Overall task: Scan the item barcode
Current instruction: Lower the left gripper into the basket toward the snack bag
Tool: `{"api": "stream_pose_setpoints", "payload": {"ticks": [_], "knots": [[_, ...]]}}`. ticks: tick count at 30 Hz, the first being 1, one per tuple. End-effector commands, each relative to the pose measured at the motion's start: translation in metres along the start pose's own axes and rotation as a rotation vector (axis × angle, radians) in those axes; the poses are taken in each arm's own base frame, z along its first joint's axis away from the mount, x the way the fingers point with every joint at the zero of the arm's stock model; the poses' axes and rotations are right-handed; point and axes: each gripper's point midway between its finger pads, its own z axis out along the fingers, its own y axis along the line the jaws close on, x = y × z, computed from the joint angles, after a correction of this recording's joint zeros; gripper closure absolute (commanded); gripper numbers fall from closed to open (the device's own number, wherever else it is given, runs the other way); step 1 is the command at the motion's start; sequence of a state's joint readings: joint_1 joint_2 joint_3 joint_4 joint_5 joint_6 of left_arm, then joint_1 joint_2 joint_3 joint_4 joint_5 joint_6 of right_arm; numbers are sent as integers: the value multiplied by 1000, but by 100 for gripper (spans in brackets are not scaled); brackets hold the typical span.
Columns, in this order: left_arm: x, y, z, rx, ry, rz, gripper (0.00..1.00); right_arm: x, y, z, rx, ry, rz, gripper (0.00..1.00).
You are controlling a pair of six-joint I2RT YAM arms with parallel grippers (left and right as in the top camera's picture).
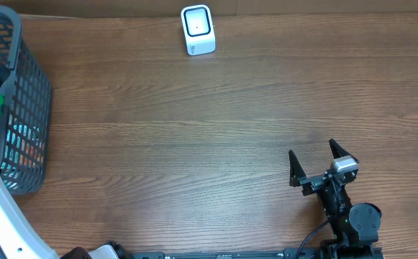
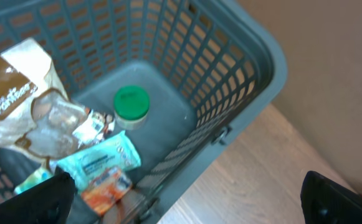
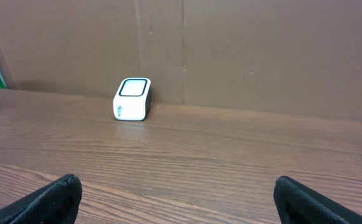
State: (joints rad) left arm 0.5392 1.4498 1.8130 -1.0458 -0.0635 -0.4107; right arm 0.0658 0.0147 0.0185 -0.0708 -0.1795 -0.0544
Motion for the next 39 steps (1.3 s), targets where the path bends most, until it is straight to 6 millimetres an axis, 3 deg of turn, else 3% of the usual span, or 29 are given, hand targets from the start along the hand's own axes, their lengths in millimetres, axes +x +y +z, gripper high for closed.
{"api": "stream_pose_setpoints", "payload": {"ticks": [1,7,20,26,34,39], "knots": [[-11,-2,-4,9,-36,23,0,1,0,0,0,-7,2,0],[-21,25,3,-59,-53,-18,0,1,0,0,0,-7,2,0],[-3,59,68,-122,105,2,5,1,0,0,-1,-7,2,0],[7,98,85,-220,151,-52,5,1,0,0,0,-7,2,0],[43,164,106,-425,202,-115,5,1,0,0,0,-7,2,0],[58,188,120,-510,186,-106,4,1,0,0,0,-7,2,0]]}}
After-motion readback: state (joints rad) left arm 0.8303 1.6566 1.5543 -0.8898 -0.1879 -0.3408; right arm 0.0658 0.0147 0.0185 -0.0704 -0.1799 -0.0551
